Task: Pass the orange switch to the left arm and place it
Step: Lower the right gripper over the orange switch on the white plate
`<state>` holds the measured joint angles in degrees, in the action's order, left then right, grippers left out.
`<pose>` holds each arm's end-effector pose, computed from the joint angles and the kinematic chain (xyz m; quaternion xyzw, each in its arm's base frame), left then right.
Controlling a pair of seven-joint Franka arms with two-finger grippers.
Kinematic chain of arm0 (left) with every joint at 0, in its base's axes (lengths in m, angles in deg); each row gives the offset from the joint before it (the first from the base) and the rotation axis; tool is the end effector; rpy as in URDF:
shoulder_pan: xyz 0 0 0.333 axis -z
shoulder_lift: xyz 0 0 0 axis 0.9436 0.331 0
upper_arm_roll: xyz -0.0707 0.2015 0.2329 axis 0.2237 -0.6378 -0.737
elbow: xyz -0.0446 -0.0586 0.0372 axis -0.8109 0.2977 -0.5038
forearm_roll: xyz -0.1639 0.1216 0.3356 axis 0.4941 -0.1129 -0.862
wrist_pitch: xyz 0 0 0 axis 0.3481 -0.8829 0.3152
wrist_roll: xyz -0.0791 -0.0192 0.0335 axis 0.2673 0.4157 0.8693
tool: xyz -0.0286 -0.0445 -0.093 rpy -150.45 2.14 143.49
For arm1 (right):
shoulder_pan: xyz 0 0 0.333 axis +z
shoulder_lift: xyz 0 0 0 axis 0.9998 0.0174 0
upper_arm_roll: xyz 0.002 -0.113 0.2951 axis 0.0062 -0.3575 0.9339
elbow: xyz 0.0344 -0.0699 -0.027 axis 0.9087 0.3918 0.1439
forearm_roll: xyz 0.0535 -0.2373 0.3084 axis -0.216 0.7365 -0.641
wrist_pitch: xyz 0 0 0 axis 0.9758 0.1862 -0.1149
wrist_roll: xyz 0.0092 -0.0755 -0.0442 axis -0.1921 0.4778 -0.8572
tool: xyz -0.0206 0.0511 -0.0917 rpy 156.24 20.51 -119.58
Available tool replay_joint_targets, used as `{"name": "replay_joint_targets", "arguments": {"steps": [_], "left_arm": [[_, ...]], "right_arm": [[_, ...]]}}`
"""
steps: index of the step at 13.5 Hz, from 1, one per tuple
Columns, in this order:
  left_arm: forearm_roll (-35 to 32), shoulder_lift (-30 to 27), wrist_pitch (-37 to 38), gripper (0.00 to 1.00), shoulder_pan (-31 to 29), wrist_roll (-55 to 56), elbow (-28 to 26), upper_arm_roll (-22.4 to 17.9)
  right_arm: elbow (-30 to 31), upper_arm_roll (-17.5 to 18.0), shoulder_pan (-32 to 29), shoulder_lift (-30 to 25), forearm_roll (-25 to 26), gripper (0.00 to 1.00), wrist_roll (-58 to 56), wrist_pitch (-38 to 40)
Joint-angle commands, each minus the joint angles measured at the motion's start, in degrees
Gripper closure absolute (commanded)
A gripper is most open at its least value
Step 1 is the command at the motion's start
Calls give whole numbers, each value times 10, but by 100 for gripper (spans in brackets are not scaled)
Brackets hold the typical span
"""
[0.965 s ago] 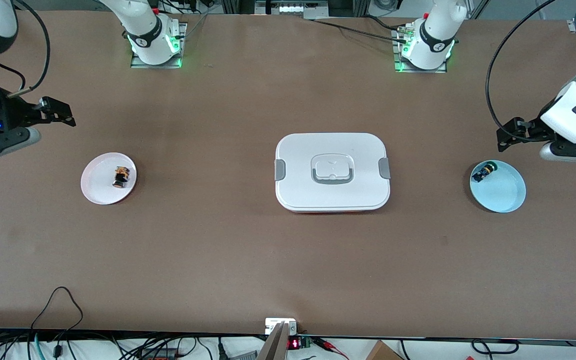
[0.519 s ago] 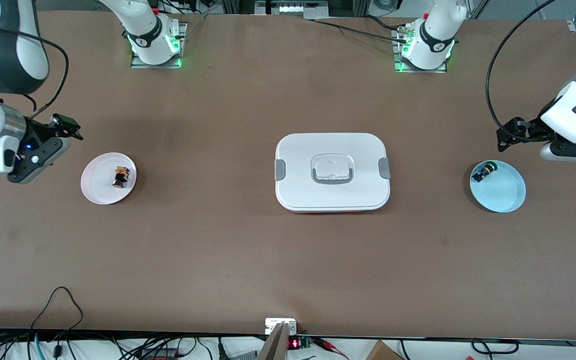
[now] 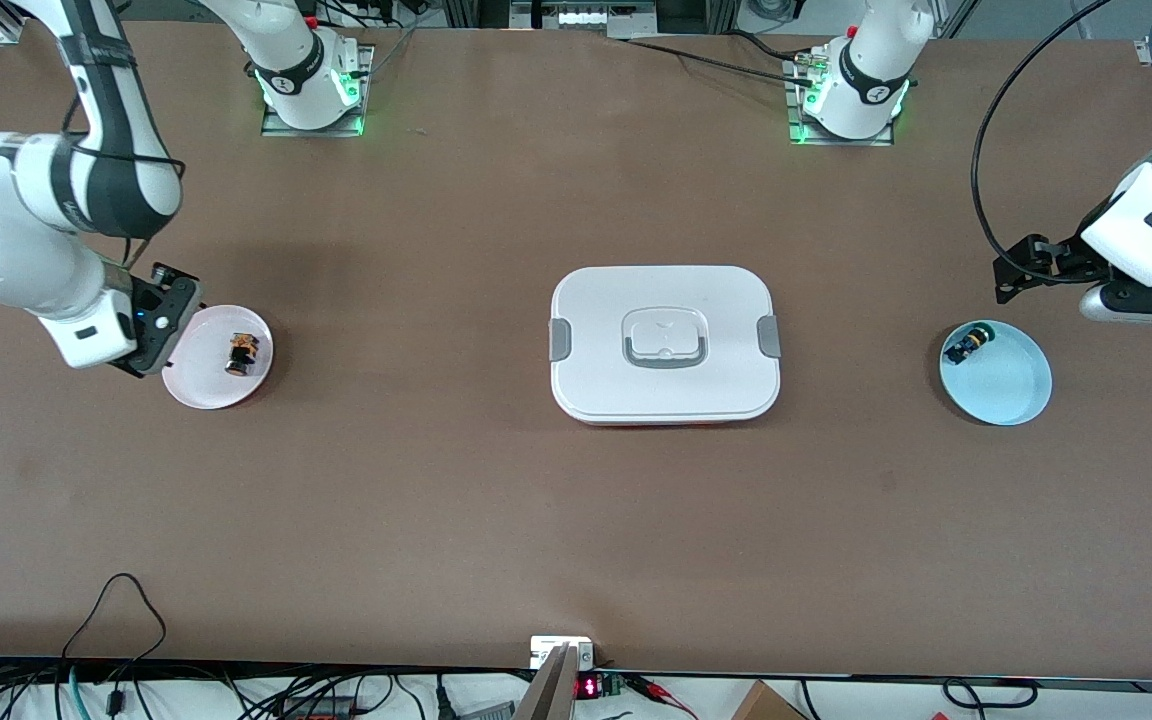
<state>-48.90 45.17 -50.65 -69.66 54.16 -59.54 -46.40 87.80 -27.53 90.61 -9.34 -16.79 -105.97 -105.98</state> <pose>0.5792 -0.0222 0.5737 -0.9988 0.0338 -0.0155 0.0304 0.5719 -0.0227 0.3310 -0.8123 -0.5816 0.0447 0.0025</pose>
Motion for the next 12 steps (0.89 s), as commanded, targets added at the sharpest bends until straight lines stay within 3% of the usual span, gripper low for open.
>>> {"name": "replay_joint_targets", "arguments": {"steps": [1,6,12], "left_arm": [[-2,7,13,0,-3,-1,16,3],[-1,6,13,0,-3,-1,16,2],[-2,6,13,0,-3,-1,16,1]], "right_arm": [[40,3,-6,31,8,0,-66,-90],[62,3,-19,97,8,0,-132,-217],[101,3,-31,97,7,0,-152,-238]]}}
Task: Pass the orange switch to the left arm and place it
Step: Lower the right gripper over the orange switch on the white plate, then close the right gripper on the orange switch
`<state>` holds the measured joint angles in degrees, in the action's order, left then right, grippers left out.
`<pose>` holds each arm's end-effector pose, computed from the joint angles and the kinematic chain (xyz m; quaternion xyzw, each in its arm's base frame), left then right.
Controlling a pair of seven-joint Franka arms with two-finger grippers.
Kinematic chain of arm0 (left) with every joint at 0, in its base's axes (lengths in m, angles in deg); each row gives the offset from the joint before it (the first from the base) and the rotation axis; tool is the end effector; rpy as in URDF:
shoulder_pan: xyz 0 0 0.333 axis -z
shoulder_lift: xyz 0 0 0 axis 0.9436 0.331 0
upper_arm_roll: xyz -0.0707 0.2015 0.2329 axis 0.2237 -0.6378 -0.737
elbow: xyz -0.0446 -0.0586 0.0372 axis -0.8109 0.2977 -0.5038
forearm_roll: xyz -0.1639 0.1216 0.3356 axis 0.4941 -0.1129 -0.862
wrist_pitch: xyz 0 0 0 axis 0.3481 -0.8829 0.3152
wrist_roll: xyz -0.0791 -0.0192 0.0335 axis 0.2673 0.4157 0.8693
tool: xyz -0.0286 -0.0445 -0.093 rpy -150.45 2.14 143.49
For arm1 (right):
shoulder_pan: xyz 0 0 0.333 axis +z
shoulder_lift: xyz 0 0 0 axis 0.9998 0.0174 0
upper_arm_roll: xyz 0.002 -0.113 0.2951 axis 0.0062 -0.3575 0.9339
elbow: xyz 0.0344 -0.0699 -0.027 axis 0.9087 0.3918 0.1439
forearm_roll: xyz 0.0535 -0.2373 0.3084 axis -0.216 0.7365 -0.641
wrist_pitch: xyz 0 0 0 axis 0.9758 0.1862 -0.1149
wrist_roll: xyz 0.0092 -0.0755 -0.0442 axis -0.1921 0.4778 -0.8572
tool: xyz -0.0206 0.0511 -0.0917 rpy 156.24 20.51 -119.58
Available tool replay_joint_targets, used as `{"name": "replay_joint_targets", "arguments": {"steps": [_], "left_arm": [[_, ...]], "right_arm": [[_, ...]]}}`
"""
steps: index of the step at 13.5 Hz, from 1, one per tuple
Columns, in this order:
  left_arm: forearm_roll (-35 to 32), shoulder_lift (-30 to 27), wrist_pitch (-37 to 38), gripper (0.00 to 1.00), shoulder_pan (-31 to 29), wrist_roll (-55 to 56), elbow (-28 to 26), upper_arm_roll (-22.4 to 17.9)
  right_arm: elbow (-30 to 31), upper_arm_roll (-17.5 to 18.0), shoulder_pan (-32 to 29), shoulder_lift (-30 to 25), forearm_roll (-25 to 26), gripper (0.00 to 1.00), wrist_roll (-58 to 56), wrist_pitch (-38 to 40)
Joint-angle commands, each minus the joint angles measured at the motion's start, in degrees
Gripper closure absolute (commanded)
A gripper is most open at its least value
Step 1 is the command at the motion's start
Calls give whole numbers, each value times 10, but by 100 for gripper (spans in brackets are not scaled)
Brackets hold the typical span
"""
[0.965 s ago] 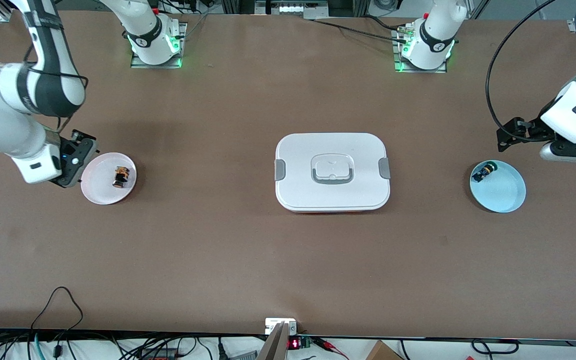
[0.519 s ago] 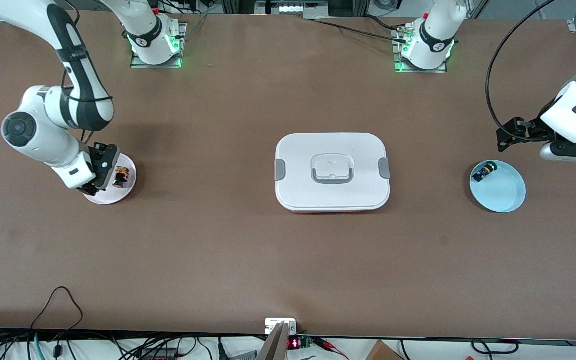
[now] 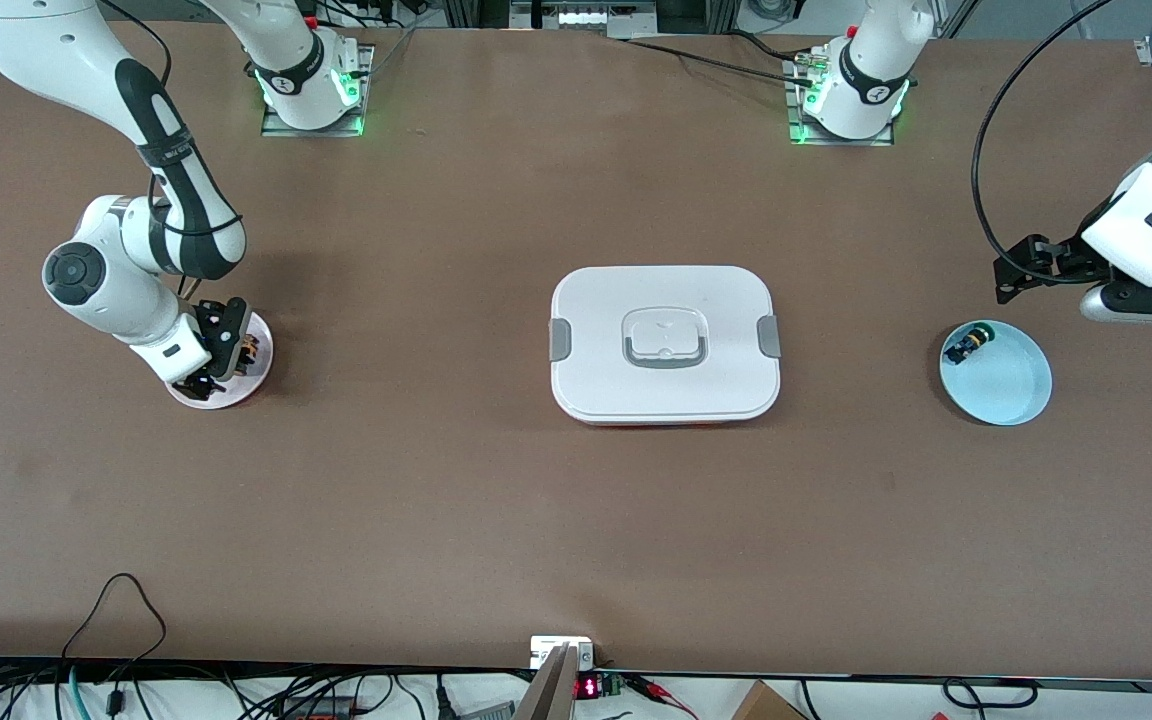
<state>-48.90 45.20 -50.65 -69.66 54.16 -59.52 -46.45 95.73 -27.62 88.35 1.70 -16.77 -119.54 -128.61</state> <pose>0.5794 -0.0217 0.5735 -0.9989 0.0333 -0.0154 0.0304 0.5531 -0.0436 0.2001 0.7469 0.6645 -0.0215 0.0141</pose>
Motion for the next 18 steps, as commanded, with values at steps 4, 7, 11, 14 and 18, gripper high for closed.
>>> {"name": "replay_joint_targets", "arguments": {"steps": [4,7,11,14,18], "left_arm": [[-1,6,13,0,-3,-1,16,1],[-1,6,13,0,-3,-2,16,0],[-1,6,13,0,-3,-2,16,0],[-1,7,13,0,-3,-2,16,0],[-1,7,13,0,-3,-2,16,0]], "right_arm": [[25,5,-14,-16,6,0,-31,-6],[24,7,-13,-9,5,0,-30,-13],[24,8,-11,-3,3,0,-27,-23],[24,8,-10,4,3,0,-26,-33],[25,18,-10,7,2,0,-25,-42]]}}
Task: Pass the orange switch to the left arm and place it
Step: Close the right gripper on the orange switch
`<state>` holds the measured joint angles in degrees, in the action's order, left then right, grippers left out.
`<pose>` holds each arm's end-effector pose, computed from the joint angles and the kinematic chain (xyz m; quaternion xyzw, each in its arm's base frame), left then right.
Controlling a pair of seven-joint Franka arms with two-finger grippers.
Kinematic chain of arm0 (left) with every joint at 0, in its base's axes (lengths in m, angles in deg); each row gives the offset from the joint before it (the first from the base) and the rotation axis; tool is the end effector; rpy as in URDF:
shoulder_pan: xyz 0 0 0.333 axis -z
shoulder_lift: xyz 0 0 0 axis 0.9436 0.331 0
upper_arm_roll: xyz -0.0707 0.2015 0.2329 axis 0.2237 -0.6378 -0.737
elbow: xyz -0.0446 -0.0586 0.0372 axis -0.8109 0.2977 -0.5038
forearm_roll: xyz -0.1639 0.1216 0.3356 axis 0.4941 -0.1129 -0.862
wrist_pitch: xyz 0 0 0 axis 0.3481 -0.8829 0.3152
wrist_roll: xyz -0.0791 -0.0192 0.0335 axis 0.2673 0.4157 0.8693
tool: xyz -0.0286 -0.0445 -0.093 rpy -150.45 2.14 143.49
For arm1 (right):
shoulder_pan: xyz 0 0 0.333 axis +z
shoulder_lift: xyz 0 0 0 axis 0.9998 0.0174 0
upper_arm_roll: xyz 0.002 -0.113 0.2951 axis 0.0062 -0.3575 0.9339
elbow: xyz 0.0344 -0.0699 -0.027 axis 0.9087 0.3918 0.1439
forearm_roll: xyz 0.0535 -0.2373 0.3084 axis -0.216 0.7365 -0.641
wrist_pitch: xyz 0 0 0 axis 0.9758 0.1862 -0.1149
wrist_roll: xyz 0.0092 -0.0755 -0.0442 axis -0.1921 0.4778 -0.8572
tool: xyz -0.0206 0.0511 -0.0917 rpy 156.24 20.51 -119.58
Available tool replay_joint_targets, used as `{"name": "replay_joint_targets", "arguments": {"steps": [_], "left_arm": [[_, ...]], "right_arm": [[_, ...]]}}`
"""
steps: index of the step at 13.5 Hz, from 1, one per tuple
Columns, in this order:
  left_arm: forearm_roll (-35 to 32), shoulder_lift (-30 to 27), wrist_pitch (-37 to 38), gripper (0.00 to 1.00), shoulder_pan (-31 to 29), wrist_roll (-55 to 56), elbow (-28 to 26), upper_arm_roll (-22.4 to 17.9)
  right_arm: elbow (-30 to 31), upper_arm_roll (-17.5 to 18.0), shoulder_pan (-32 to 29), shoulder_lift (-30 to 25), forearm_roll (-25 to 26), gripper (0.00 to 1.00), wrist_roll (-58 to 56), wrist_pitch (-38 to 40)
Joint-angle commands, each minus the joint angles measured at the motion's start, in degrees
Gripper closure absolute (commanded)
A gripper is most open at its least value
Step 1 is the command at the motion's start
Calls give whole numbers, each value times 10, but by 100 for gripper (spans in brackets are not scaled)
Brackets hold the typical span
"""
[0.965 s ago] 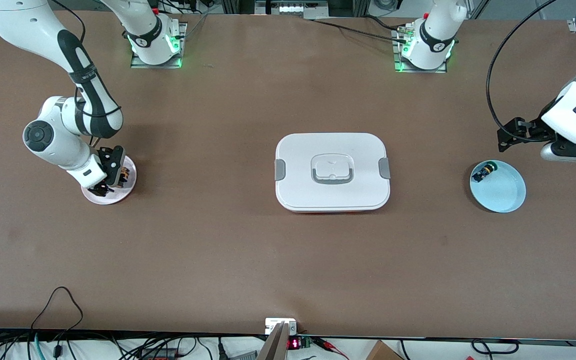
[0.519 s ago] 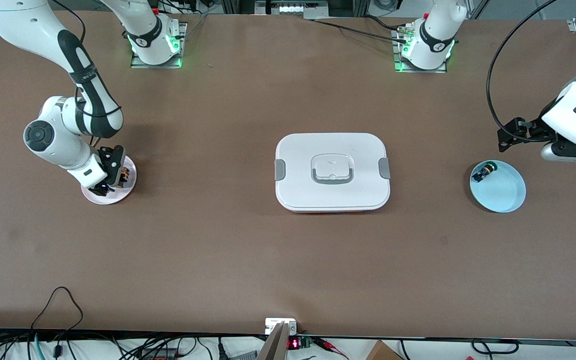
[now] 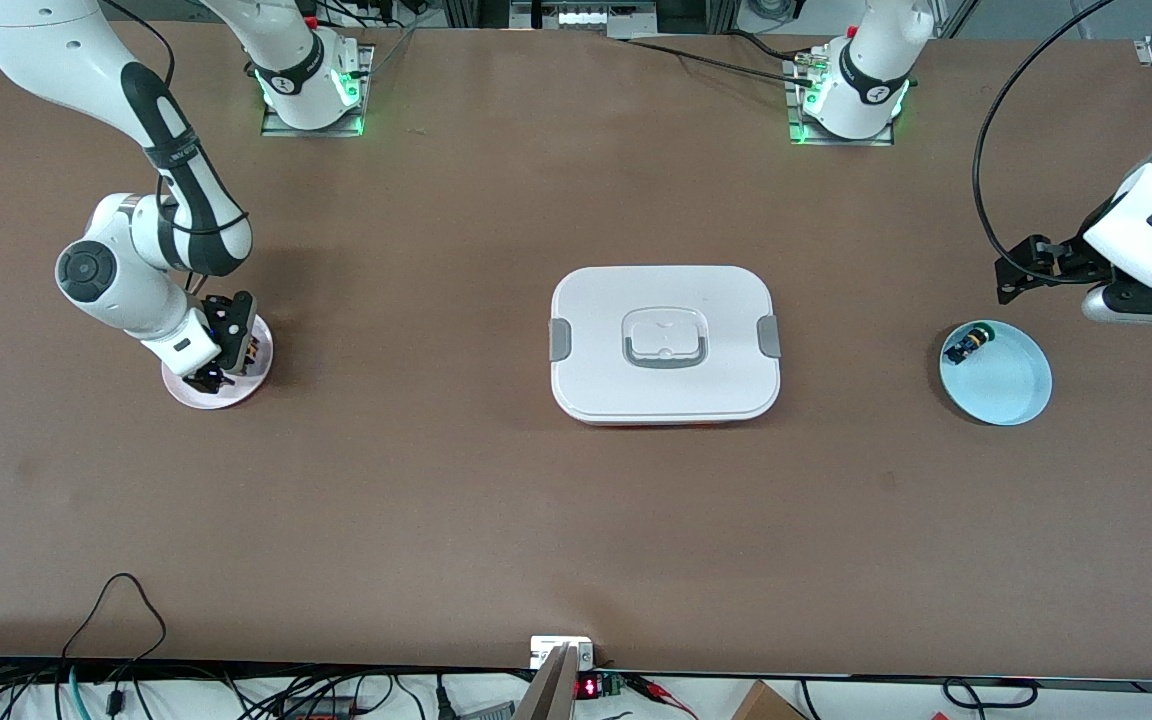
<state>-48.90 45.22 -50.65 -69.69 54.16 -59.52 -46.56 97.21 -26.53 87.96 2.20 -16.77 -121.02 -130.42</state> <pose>0.5795 -0.0203 0.5733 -0.9989 0.0321 -0.0152 0.0305 0.5455 -0.0361 0.1887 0.7343 0.6784 -0.0198 0.0099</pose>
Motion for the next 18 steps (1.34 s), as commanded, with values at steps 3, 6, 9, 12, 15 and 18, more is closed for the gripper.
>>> {"name": "replay_joint_targets", "arguments": {"steps": [3,6,9,12,15,18], "left_arm": [[-1,6,13,0,-3,-2,16,1],[-1,6,13,0,-3,-2,16,0],[-1,6,13,0,-3,-1,16,1],[-1,6,13,0,-3,-1,16,1],[-1,6,13,0,-3,-2,16,1],[-1,6,13,0,-3,-2,16,0]], "right_arm": [[10,10,-6,3,3,0,-12,-30],[10,10,-7,8,3,0,-12,-38],[10,10,-9,13,3,3,-16,-47],[10,10,-13,18,3,9,-17,-53],[10,10,-13,18,3,23,-16,-53],[10,10,-13,17,3,41,-18,-52]]}}
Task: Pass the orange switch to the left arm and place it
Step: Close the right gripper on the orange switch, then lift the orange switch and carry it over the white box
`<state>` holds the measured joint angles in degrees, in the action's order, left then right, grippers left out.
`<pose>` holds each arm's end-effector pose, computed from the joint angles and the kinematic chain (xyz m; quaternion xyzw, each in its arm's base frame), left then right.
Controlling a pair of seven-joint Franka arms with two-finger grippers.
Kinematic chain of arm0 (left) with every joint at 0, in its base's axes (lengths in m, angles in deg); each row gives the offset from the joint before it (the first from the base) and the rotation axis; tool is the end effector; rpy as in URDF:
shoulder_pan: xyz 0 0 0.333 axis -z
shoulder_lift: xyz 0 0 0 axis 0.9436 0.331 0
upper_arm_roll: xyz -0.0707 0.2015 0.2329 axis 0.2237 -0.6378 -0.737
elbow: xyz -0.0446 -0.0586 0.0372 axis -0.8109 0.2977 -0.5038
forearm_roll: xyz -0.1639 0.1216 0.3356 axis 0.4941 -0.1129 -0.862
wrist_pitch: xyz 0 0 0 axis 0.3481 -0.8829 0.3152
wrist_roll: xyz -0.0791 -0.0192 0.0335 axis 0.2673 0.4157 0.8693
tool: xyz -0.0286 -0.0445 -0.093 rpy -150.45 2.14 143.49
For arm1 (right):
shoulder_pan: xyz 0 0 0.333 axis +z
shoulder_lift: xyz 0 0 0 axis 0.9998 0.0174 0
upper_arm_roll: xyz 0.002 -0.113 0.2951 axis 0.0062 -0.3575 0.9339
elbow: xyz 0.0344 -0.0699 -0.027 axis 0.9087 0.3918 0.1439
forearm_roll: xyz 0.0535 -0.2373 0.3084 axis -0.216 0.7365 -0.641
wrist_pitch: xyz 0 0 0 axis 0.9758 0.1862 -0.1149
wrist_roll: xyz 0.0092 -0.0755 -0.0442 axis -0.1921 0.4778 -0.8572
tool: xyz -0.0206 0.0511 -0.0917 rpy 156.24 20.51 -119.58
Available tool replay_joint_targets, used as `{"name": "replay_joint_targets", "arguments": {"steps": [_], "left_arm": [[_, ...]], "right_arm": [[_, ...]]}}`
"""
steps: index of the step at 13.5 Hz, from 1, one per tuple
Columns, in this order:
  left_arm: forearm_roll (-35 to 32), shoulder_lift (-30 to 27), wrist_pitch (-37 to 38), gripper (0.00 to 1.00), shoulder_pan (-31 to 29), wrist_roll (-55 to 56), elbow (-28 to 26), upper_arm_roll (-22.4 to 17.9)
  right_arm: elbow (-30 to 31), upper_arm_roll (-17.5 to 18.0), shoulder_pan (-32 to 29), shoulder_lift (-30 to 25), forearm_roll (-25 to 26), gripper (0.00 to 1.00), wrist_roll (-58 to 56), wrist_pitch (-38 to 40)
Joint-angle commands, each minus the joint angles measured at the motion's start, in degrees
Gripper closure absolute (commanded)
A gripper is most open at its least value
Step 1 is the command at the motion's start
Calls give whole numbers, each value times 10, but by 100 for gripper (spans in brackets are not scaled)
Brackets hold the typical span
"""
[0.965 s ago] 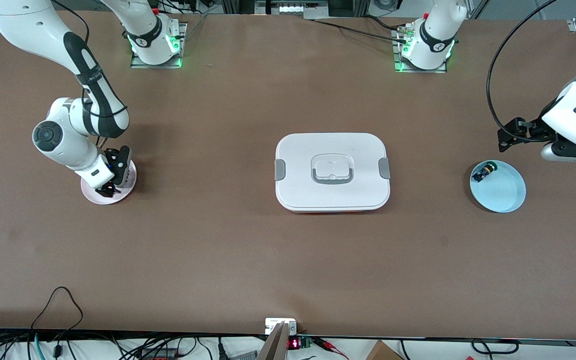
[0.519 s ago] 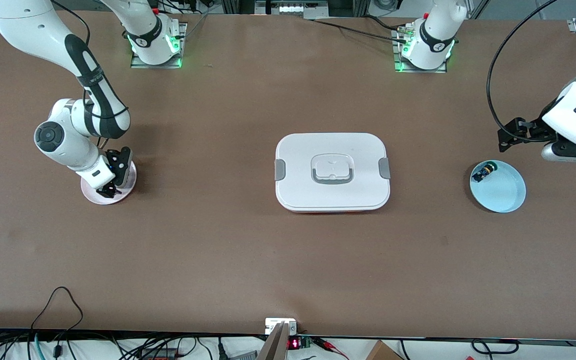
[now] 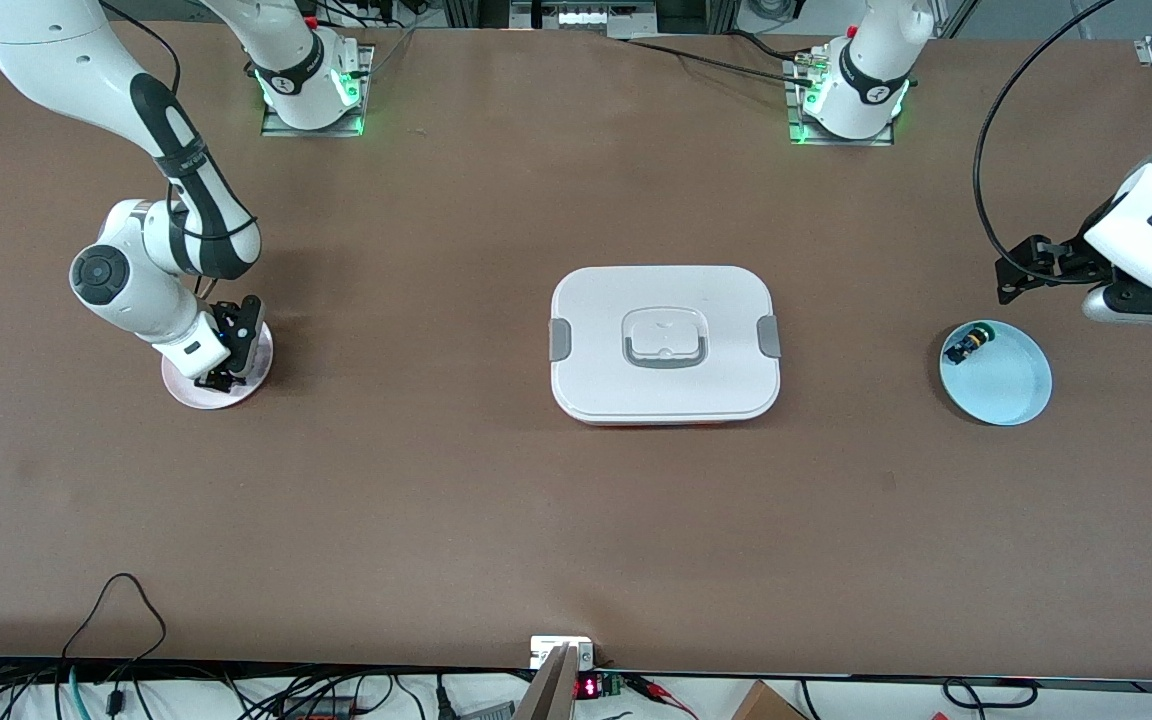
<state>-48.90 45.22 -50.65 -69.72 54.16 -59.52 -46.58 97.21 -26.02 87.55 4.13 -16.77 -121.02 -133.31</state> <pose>0.5795 -0.0198 0.5733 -0.9989 0.0317 -0.0152 0.0305 0.5459 -0.0348 0.1746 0.7335 0.6794 -0.0125 0.0144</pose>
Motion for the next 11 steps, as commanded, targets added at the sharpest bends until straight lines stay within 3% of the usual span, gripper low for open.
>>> {"name": "replay_joint_targets", "arguments": {"steps": [1,3,8,11], "left_arm": [[-1,6,13,0,-2,-2,16,1],[-1,6,13,0,-2,-1,16,1],[-1,6,13,0,-2,-1,16,1],[-1,6,13,0,-2,-2,16,1]], "right_arm": [[10,5,-9,-2,3,47,-20,-23],[10,5,-9,-4,3,62,-26,-22],[-3,22,-5,-23,3,74,-23,22],[-37,47,-5,-36,-4,97,-19,93]]}}
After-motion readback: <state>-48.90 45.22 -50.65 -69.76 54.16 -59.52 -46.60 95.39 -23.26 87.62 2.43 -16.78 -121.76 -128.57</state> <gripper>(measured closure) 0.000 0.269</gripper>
